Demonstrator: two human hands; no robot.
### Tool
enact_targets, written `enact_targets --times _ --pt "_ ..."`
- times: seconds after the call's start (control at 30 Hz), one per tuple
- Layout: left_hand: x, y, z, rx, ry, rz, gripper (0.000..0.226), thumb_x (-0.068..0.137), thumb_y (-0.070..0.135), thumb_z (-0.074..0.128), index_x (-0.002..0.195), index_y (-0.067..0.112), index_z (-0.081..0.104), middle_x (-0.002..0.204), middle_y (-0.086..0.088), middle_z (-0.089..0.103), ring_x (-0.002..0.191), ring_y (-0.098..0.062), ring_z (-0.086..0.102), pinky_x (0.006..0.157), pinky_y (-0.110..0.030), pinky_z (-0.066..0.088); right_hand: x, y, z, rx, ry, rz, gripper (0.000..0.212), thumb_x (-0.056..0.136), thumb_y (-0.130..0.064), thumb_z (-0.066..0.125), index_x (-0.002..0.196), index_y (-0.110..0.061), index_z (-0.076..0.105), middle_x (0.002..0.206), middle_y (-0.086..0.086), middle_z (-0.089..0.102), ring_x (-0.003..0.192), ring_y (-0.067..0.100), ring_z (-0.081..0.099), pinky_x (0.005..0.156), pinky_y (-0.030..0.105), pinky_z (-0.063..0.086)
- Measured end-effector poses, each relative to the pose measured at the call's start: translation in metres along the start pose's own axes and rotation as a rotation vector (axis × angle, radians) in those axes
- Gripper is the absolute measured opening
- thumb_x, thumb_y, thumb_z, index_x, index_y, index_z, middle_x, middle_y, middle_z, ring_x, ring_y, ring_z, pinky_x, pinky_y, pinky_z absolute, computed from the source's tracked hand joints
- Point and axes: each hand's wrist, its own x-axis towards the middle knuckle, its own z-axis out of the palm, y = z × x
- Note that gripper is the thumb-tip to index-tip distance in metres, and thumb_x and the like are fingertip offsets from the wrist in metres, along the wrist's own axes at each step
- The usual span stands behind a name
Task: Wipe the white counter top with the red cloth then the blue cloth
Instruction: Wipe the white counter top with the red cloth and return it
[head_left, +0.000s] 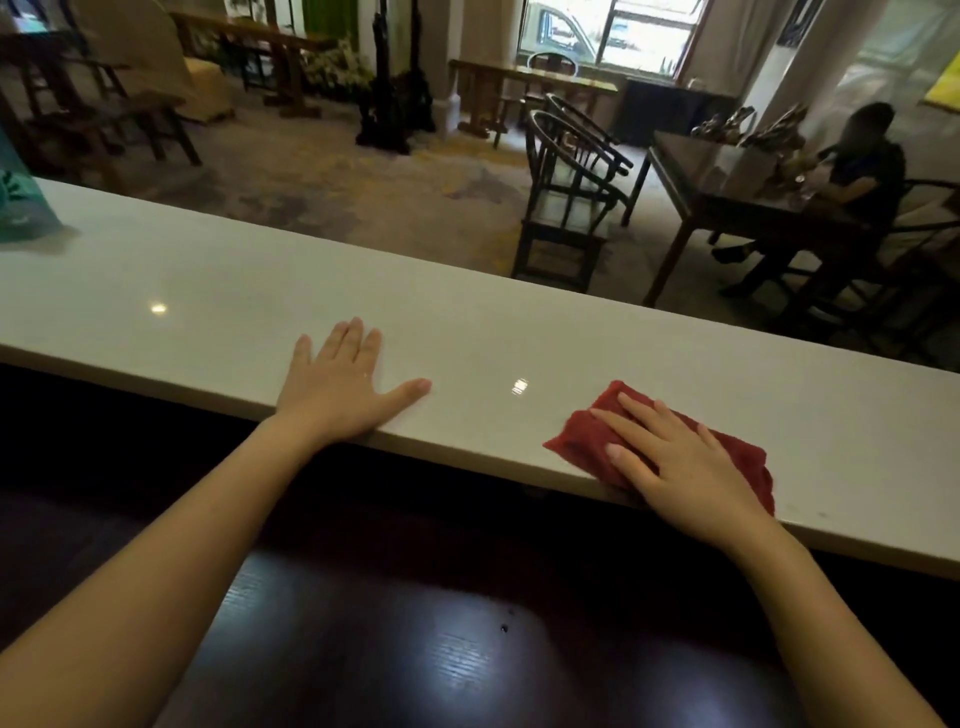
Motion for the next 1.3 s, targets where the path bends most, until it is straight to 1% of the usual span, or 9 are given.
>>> enact_targets --times 0.23,0.6,0.73,0.83,0.93,1.0,1.1,1.17,1.3 --pt "0.001 0.000 -0.002 0.007 -0.012 0.011 0.114 0.059 0.087 -0.001 0.149 0.017 0.001 0.160 -0.005 -0.006 0.146 -0.017 -0.005 0.118 -0.051 0.000 0.053 0.022 -0.012 -0.004 -0.044 0.218 0.051 0.093 -0.056 0.021 0.142 -0.046 0.013 0.159 -0.009 0.004 0.145 0.026 0.004 0.112 0.059 0.004" --pt "0.005 0.000 0.003 -0.009 0.019 -0.012 0.108 0.066 0.087 0.007 0.149 0.018 0.002 0.160 -0.005 -0.004 0.146 -0.018 -0.005 0.117 -0.051 -0.002 0.107 -0.122 0.006 0.014 -0.114 -0.059 0.050 0.096 -0.048 0.018 0.145 -0.038 0.014 0.159 -0.004 0.000 0.145 0.032 -0.004 0.112 0.063 -0.002" --pt "0.007 -0.001 0.003 -0.006 0.008 -0.015 0.108 0.065 0.087 0.008 0.149 0.018 0.002 0.160 -0.005 -0.004 0.146 -0.019 -0.005 0.116 -0.052 -0.002 0.102 -0.138 0.007 0.037 -0.153 -0.111 0.052 0.096 -0.048 0.021 0.146 -0.037 0.010 0.159 -0.002 0.000 0.145 0.033 -0.005 0.113 0.062 -0.003" --pt "0.007 -0.001 0.003 -0.022 0.003 -0.013 0.109 0.065 0.087 0.009 0.148 0.018 0.001 0.160 -0.006 -0.005 0.146 -0.019 -0.006 0.116 -0.052 -0.003 0.093 -0.130 -0.004 0.165 -0.129 -0.157 0.059 0.095 -0.045 0.032 0.147 -0.030 0.009 0.159 0.000 0.009 0.145 0.029 0.007 0.115 0.059 0.005" --pt "0.005 0.000 0.000 -0.066 -0.010 -0.017 0.103 0.069 0.085 0.016 0.148 0.021 -0.002 0.160 -0.006 -0.005 0.146 -0.019 -0.006 0.116 -0.054 -0.003 0.075 -0.116 -0.009 0.205 -0.002 -0.121 0.059 0.092 -0.044 0.045 0.141 -0.015 0.031 0.149 0.008 0.037 0.133 0.026 0.037 0.111 0.045 0.030" --pt "0.003 0.002 -0.004 -0.100 0.015 0.044 0.093 0.076 0.077 0.028 0.148 0.027 -0.005 0.160 -0.004 -0.003 0.147 -0.019 -0.004 0.113 -0.057 -0.004 0.061 -0.108 -0.005 0.098 0.058 -0.059 0.056 0.089 -0.049 0.046 0.131 -0.011 0.043 0.138 0.010 0.048 0.122 0.026 0.047 0.104 0.041 0.039" --pt "0.002 0.022 -0.016 -0.175 0.057 0.348 0.083 0.083 0.062 0.043 0.147 0.034 -0.001 0.160 0.000 0.004 0.146 -0.016 -0.001 0.114 -0.054 -0.006 0.046 -0.103 0.002 0.047 0.093 -0.042 0.056 0.090 -0.048 0.044 0.133 -0.013 0.042 0.141 0.010 0.045 0.126 0.027 0.043 0.103 0.040 0.035" --pt "0.003 0.047 -0.024 -0.204 0.001 0.531 0.079 0.085 0.054 0.048 0.147 0.032 0.004 0.159 0.001 0.010 0.146 -0.017 0.002 0.116 -0.047 -0.002 0.041 -0.102 0.000 0.066 0.107 -0.066 0.050 0.092 -0.042 0.044 0.134 -0.014 0.043 0.143 0.009 0.044 0.128 0.026 0.041 0.104 0.039 0.034" --pt "0.005 0.079 -0.026 -0.126 -0.127 0.598 0.069 0.088 0.047 0.051 0.146 0.027 0.020 0.157 0.002 0.021 0.145 -0.016 0.013 0.117 -0.037 0.004 0.033 -0.094 -0.005 0.108 0.086 -0.098 0.039 0.092 -0.030 0.048 0.129 -0.018 0.050 0.135 0.005 0.054 0.118 0.024 0.051 0.095 0.036 0.041"
